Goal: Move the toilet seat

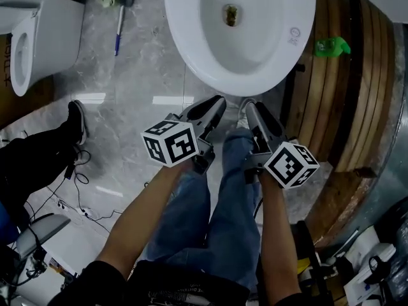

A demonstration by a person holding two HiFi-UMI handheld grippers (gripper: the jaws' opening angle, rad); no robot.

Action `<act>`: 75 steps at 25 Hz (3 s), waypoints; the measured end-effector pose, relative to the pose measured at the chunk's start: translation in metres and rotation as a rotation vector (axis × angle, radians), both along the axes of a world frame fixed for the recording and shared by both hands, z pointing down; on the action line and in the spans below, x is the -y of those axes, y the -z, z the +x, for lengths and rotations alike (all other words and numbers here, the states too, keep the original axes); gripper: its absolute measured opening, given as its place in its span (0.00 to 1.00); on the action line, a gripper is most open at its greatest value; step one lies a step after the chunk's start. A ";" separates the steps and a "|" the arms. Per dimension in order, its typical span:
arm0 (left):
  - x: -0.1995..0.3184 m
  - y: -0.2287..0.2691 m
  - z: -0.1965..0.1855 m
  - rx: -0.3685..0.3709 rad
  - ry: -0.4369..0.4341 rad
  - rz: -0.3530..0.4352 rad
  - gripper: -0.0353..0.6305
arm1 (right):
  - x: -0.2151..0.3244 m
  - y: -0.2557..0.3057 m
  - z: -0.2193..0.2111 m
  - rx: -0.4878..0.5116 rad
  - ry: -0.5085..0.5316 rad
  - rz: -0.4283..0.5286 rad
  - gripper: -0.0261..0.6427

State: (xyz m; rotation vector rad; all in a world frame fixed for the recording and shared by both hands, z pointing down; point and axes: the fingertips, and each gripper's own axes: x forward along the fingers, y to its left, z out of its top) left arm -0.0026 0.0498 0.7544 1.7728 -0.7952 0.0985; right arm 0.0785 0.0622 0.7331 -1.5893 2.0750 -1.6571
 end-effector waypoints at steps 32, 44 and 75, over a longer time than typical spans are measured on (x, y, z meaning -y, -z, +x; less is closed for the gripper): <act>0.025 -0.008 0.000 -0.231 0.198 -0.149 0.29 | 0.034 -0.026 0.012 0.285 -0.131 -0.064 0.31; 0.019 0.075 -0.003 -0.347 0.278 -0.216 0.25 | 0.026 0.057 0.011 0.331 -0.135 -0.045 0.28; 0.082 0.282 0.002 -0.443 0.429 -0.147 0.25 | 0.082 0.253 0.025 0.526 -0.156 -0.080 0.25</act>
